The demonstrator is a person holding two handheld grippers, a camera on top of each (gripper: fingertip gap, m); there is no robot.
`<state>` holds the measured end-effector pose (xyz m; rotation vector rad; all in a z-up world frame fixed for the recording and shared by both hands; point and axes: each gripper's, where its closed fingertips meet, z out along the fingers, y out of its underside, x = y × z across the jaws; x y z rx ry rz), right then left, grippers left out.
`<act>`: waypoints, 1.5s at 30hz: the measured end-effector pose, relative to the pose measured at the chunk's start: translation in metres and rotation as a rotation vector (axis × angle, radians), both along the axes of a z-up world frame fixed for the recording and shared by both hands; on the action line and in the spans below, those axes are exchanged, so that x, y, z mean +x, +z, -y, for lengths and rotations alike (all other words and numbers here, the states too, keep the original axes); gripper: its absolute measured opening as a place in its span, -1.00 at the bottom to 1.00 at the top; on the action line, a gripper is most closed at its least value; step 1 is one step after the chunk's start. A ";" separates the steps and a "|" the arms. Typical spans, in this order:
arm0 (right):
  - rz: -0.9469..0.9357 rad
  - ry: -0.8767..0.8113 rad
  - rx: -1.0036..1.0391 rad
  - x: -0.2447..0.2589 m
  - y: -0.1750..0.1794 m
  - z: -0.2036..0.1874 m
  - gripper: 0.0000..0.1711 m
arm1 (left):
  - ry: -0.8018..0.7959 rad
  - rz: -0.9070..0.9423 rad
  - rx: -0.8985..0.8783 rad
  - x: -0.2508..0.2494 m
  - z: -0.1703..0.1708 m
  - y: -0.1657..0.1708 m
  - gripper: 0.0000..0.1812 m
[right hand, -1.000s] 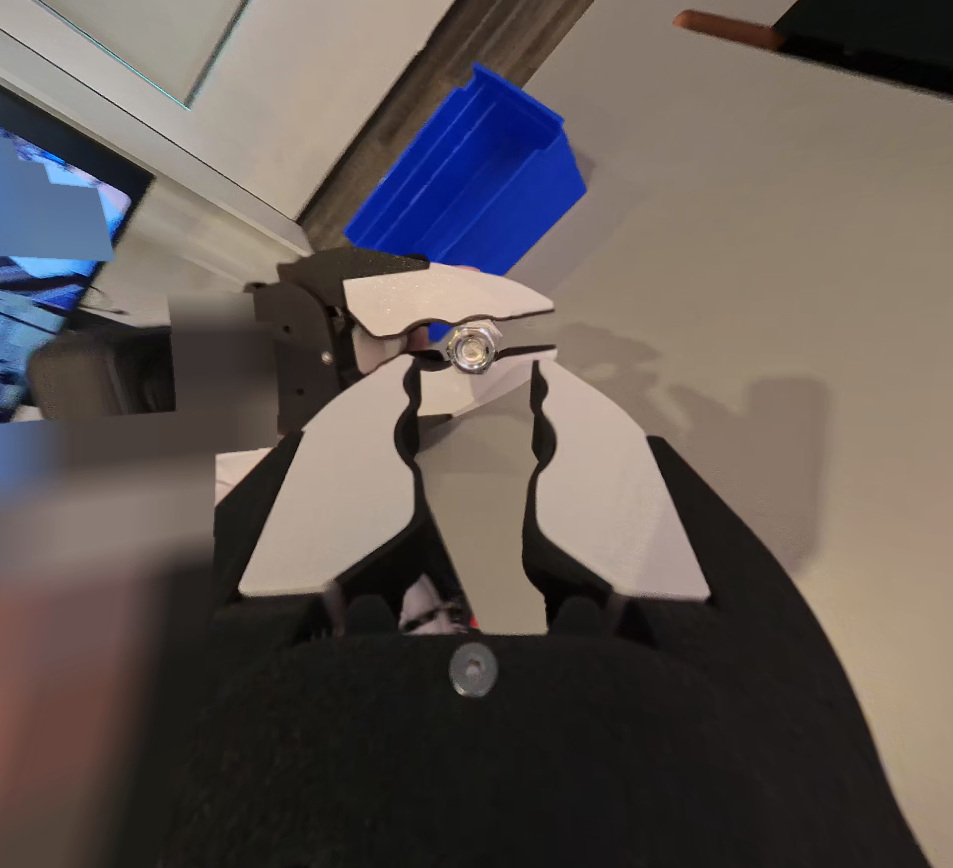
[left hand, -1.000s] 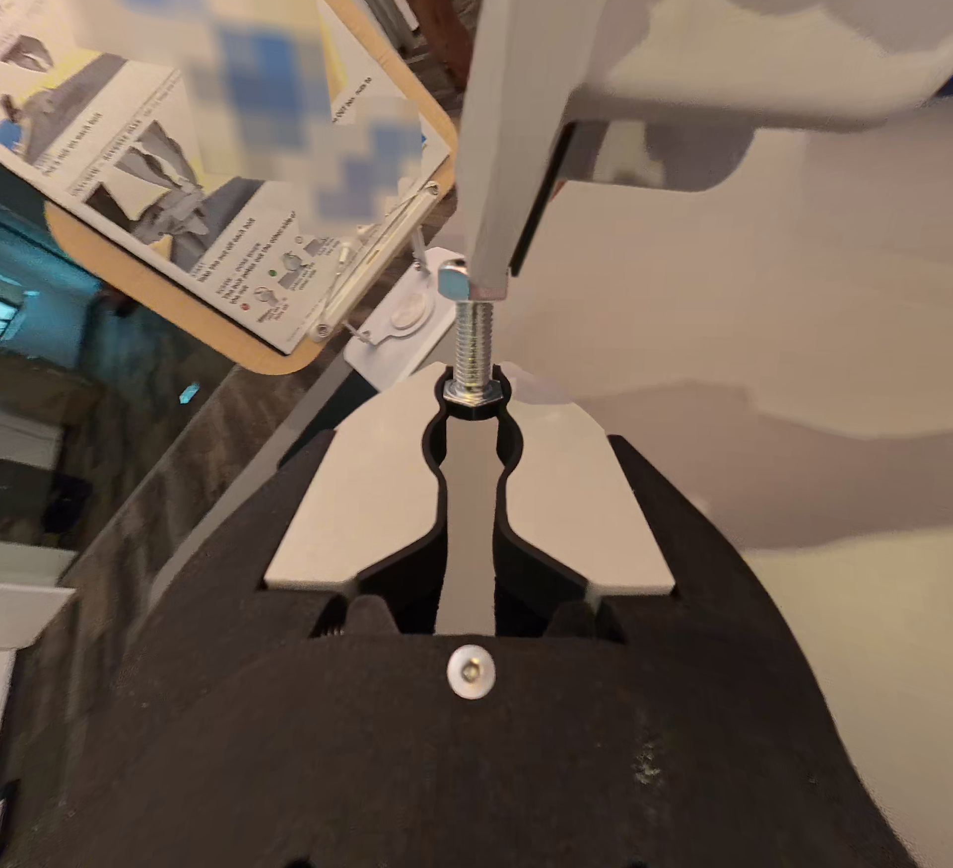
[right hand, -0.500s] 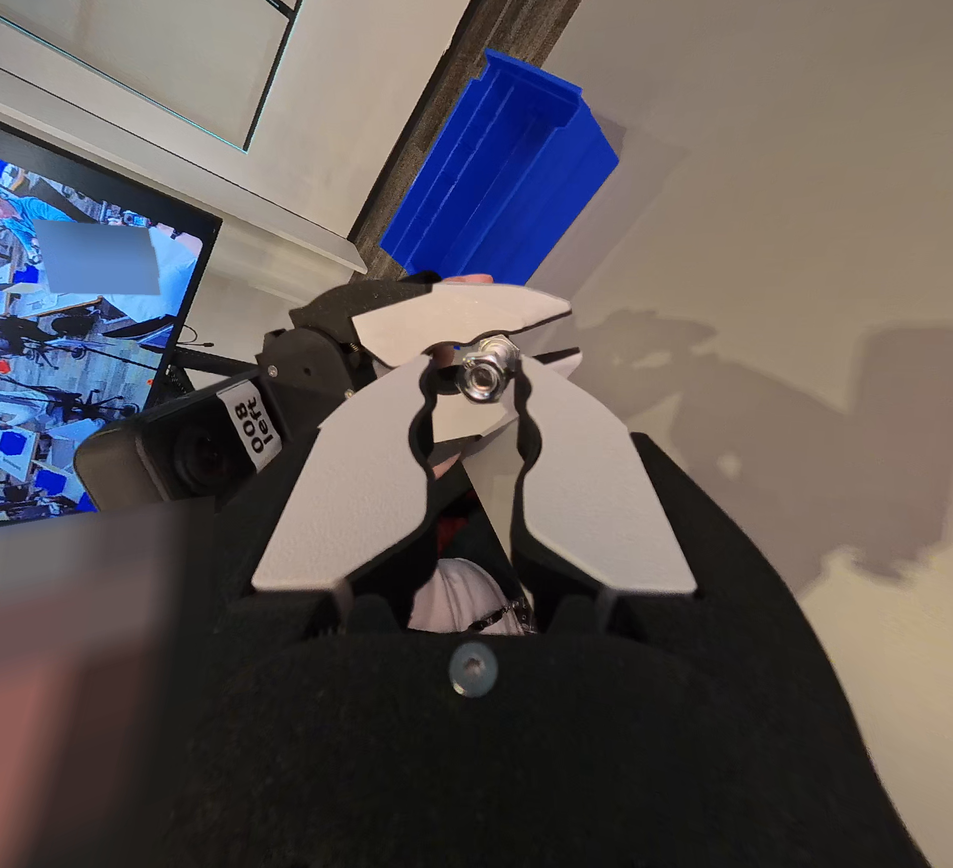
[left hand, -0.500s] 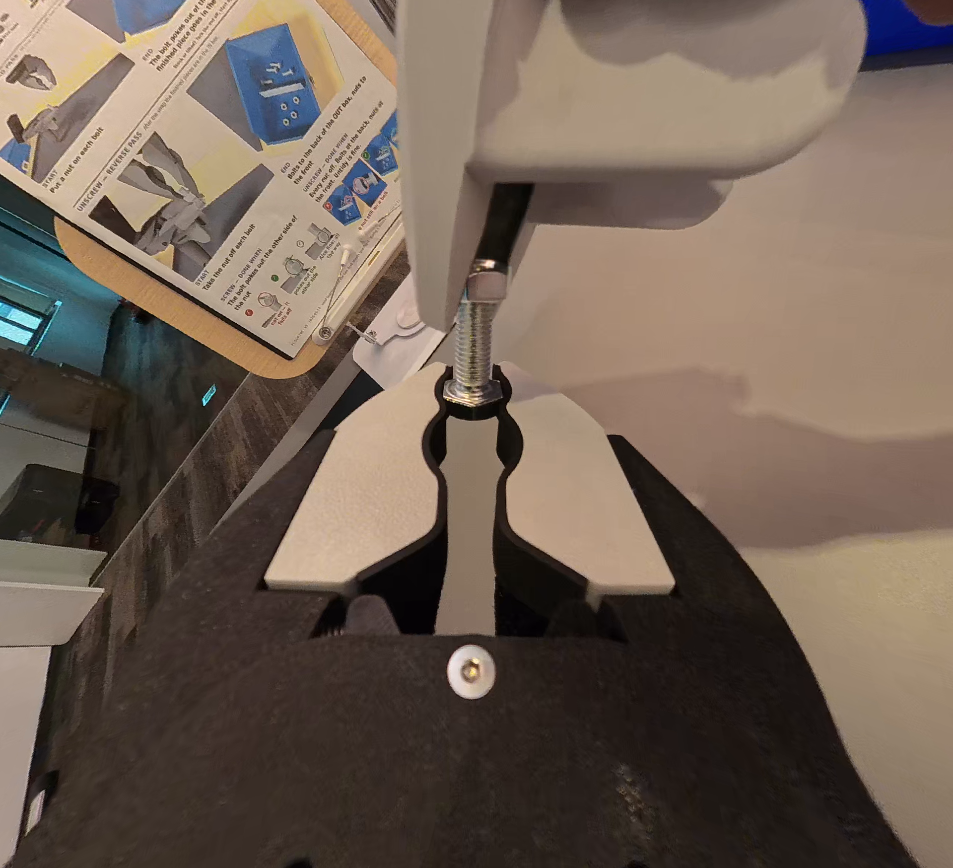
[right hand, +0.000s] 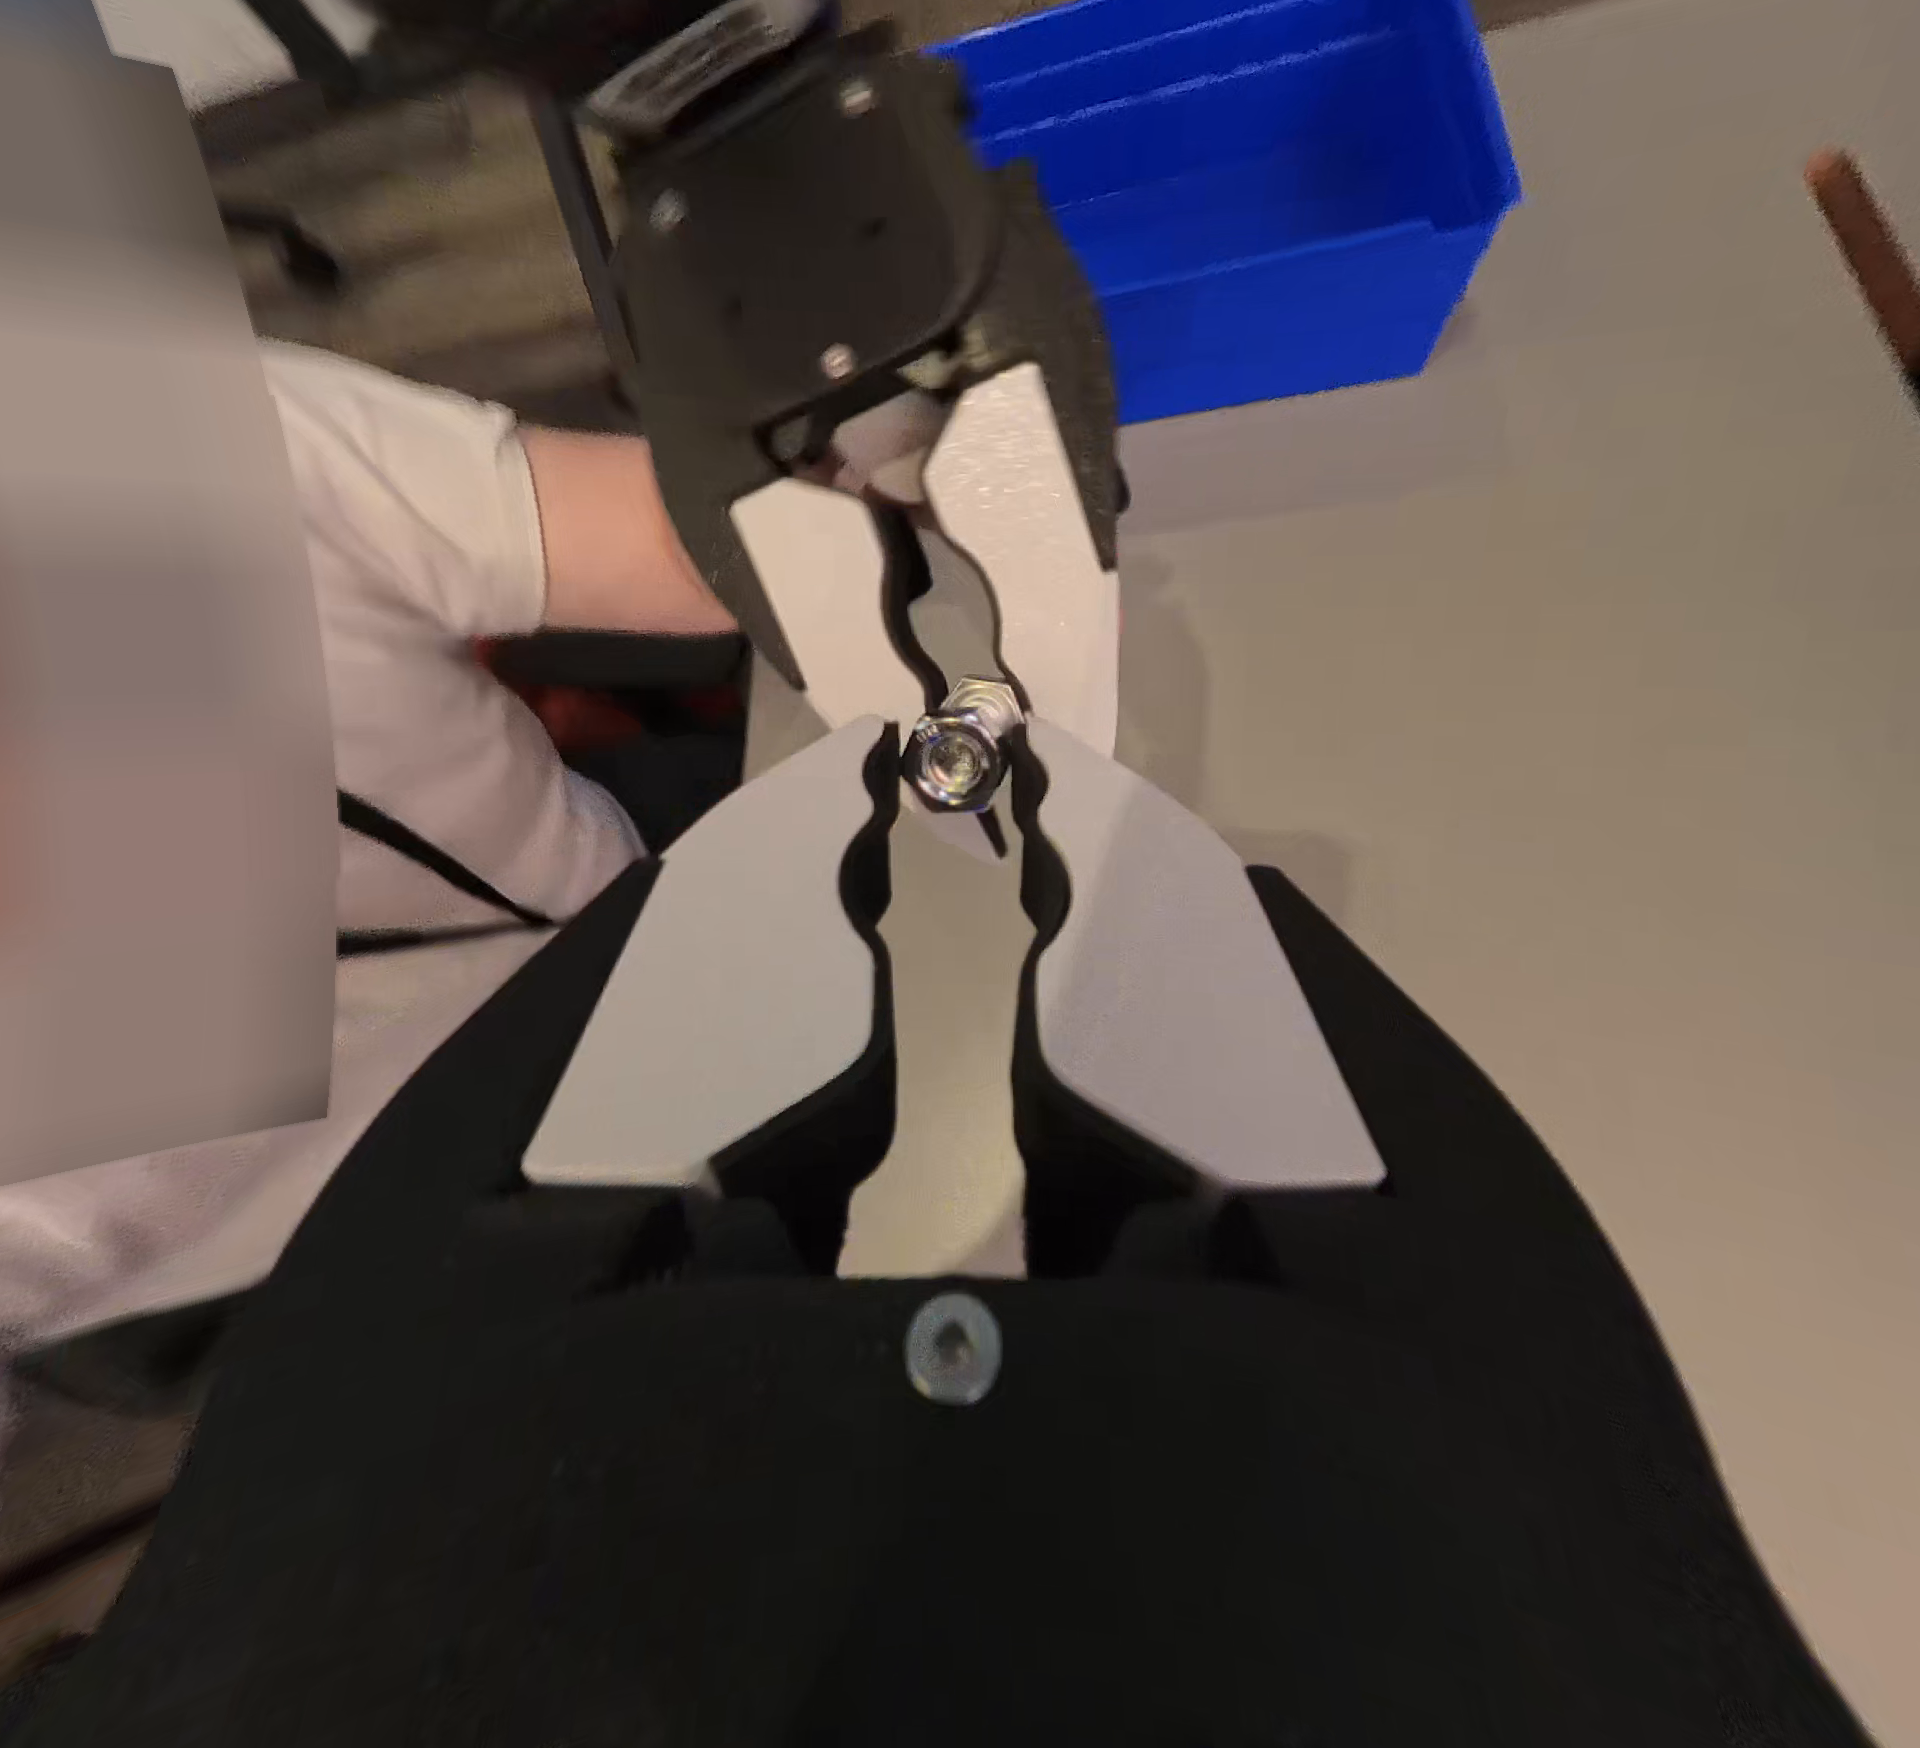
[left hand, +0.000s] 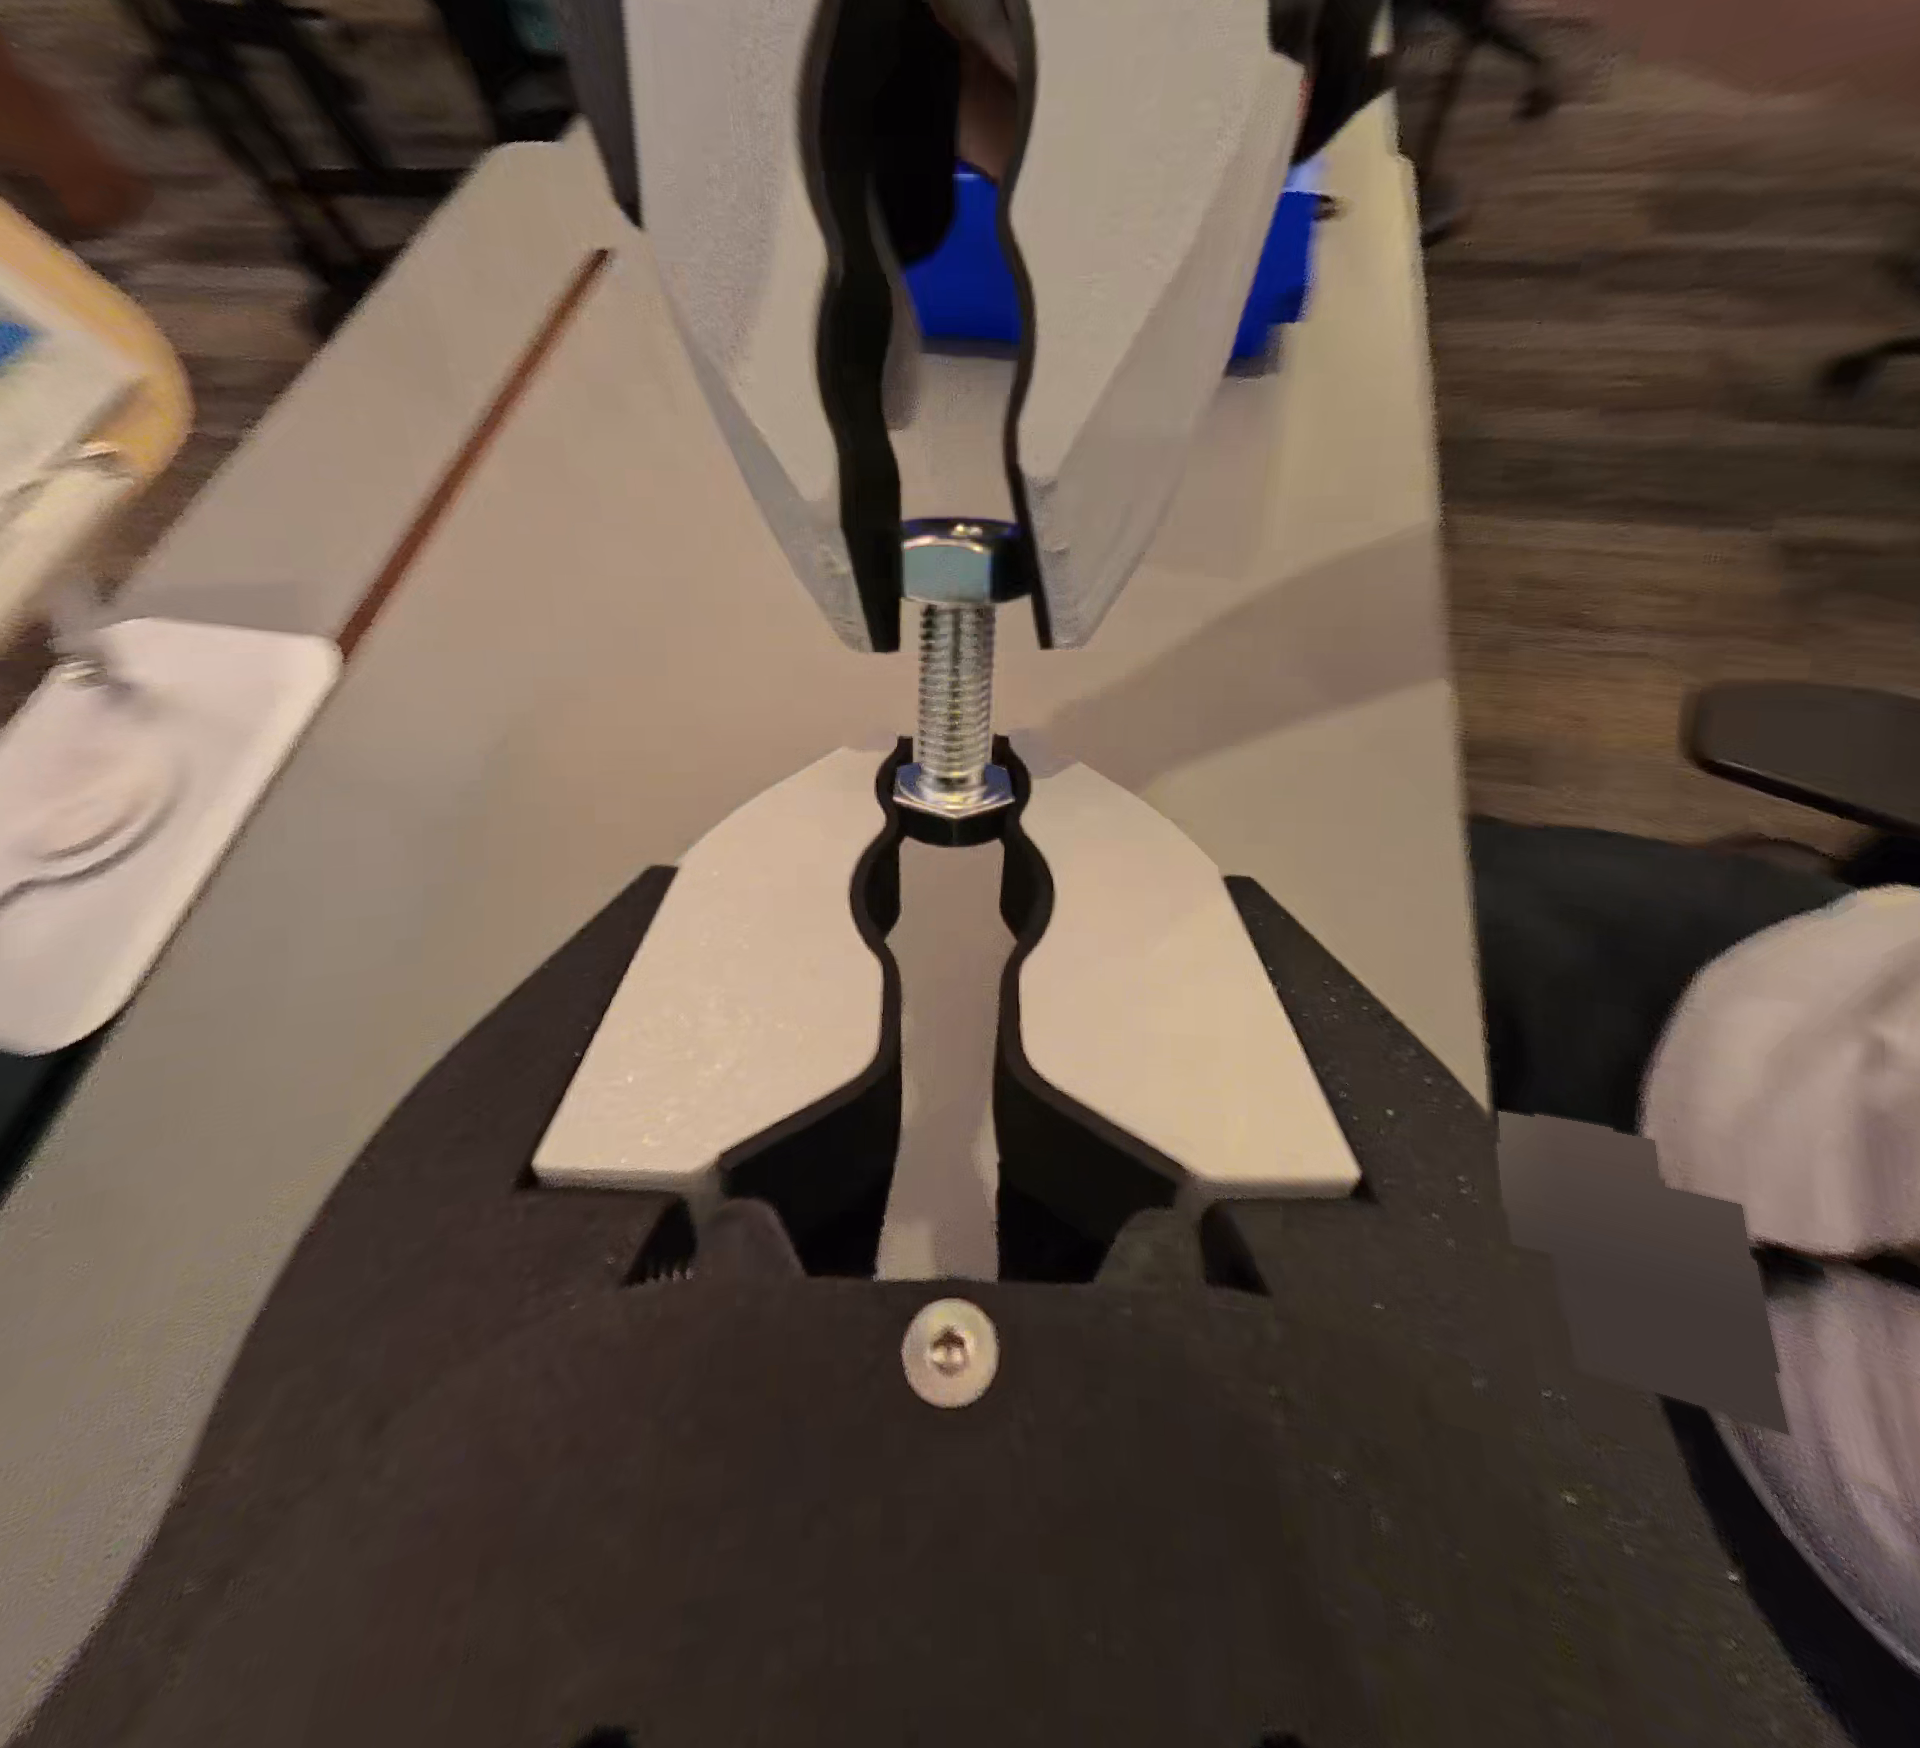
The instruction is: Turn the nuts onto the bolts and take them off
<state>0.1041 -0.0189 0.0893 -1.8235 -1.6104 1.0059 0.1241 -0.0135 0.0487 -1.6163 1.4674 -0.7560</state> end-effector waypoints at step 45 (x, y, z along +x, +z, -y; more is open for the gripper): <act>-0.073 0.136 0.897 0.008 0.002 0.030 -0.36 | -0.623 0.144 -0.513 -0.005 0.062 -0.002 -0.85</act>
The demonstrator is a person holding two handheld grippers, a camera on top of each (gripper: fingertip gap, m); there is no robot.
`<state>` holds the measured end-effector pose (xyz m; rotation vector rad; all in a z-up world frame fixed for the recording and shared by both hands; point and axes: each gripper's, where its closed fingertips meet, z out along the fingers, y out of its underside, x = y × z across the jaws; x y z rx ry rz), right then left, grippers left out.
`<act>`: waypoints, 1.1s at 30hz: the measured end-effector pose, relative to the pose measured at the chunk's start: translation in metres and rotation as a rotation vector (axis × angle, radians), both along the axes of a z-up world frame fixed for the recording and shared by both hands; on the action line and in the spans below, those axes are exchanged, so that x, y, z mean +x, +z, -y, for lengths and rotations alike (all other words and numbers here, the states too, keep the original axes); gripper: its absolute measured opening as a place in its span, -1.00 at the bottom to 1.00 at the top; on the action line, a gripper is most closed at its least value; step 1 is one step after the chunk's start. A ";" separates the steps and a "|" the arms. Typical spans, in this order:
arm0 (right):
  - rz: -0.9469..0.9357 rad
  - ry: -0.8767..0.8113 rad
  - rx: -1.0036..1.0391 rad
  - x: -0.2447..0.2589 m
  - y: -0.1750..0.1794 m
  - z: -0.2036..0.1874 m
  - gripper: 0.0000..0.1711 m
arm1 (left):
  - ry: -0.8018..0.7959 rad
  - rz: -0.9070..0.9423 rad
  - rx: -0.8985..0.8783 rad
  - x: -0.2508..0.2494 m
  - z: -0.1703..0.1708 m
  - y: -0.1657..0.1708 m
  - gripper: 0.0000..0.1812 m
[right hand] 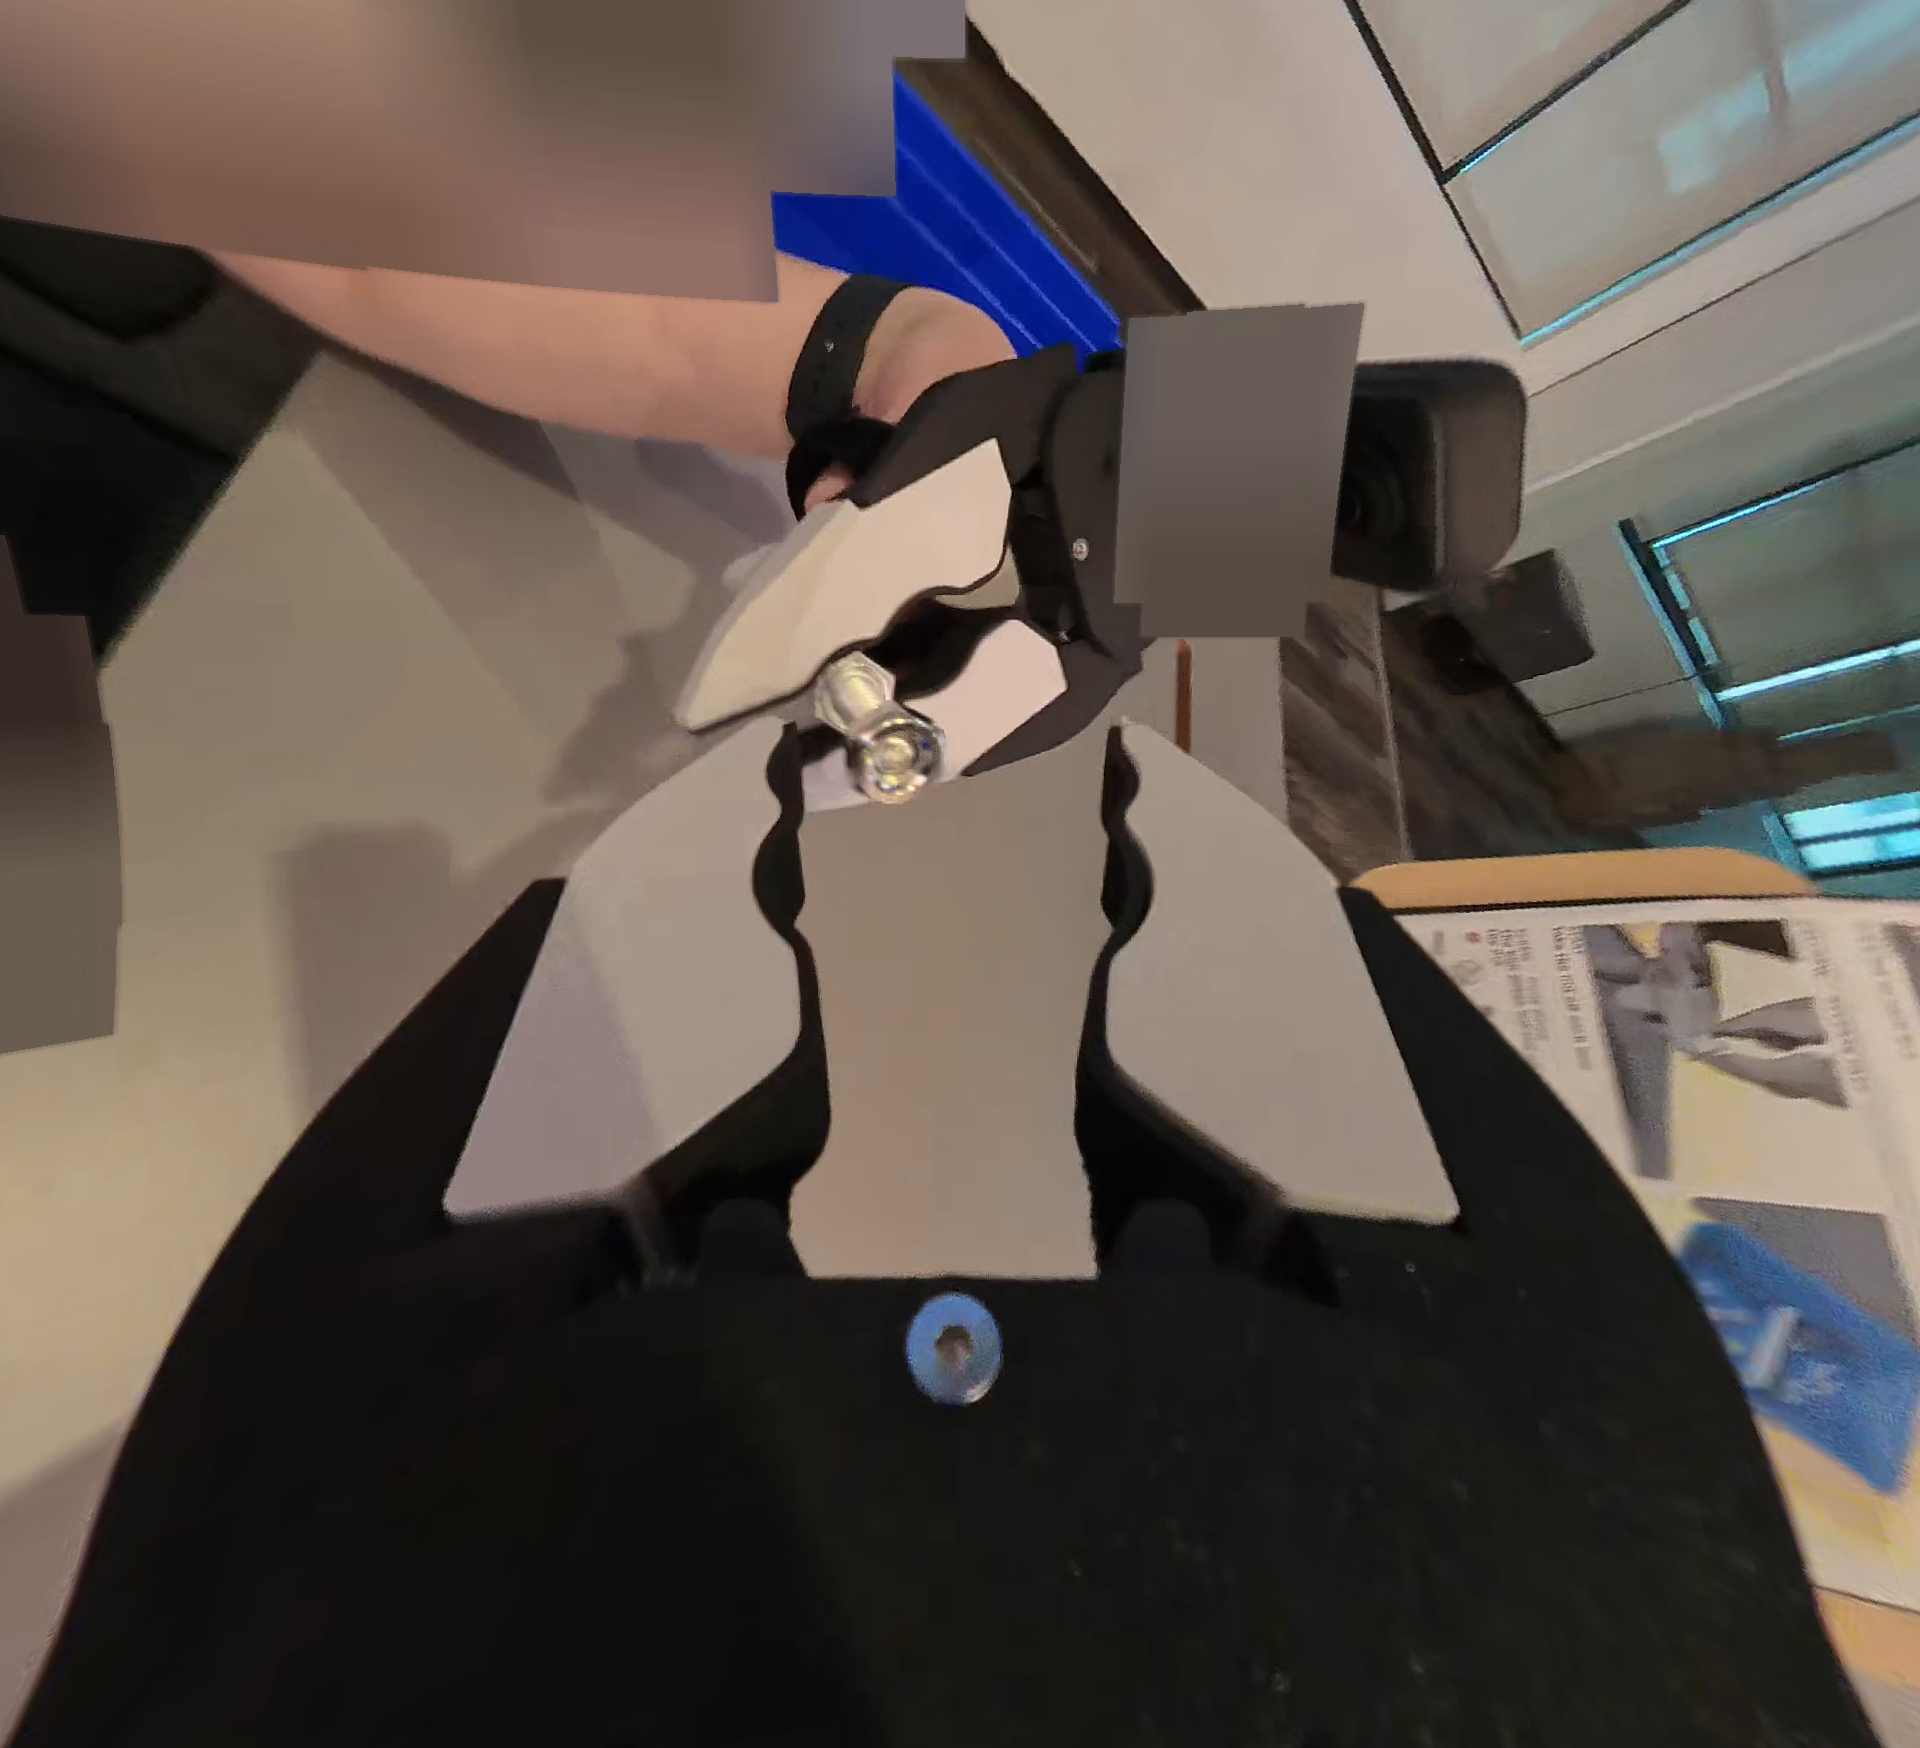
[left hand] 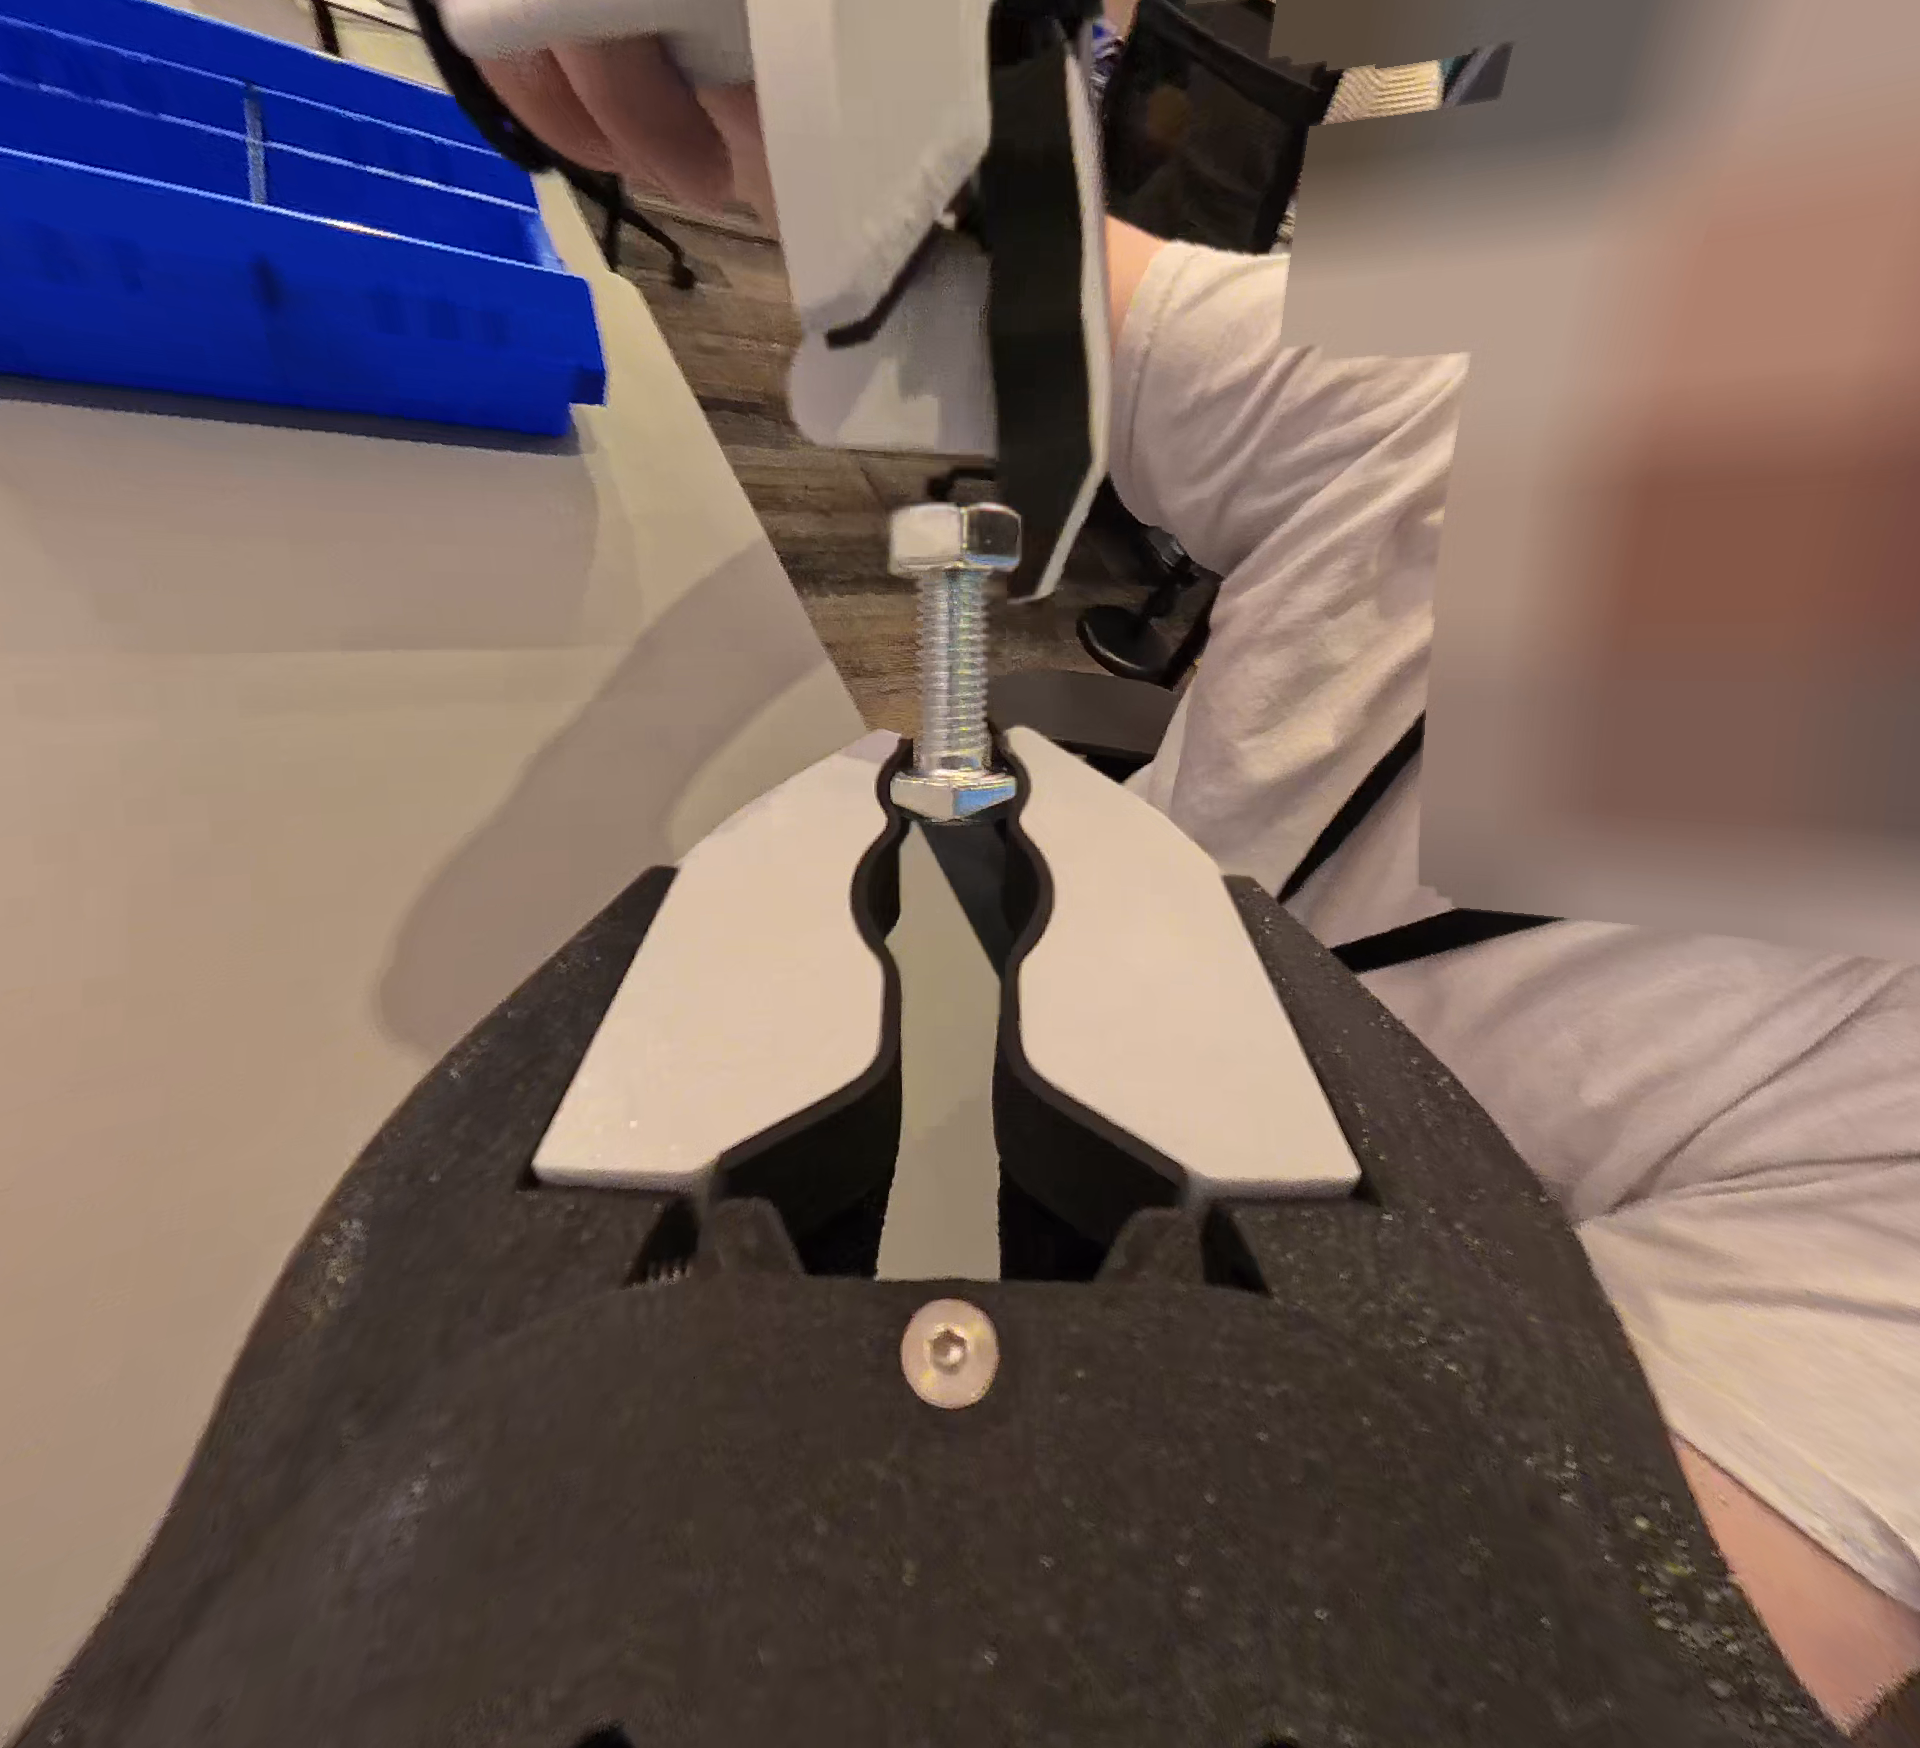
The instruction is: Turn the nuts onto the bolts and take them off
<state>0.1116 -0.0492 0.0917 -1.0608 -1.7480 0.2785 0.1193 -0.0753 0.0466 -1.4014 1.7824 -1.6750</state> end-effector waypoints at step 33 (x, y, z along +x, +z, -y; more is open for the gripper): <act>-0.419 -0.442 -1.010 0.009 0.013 -0.061 -0.80 | 0.759 0.018 0.540 0.016 -0.088 0.021 -0.85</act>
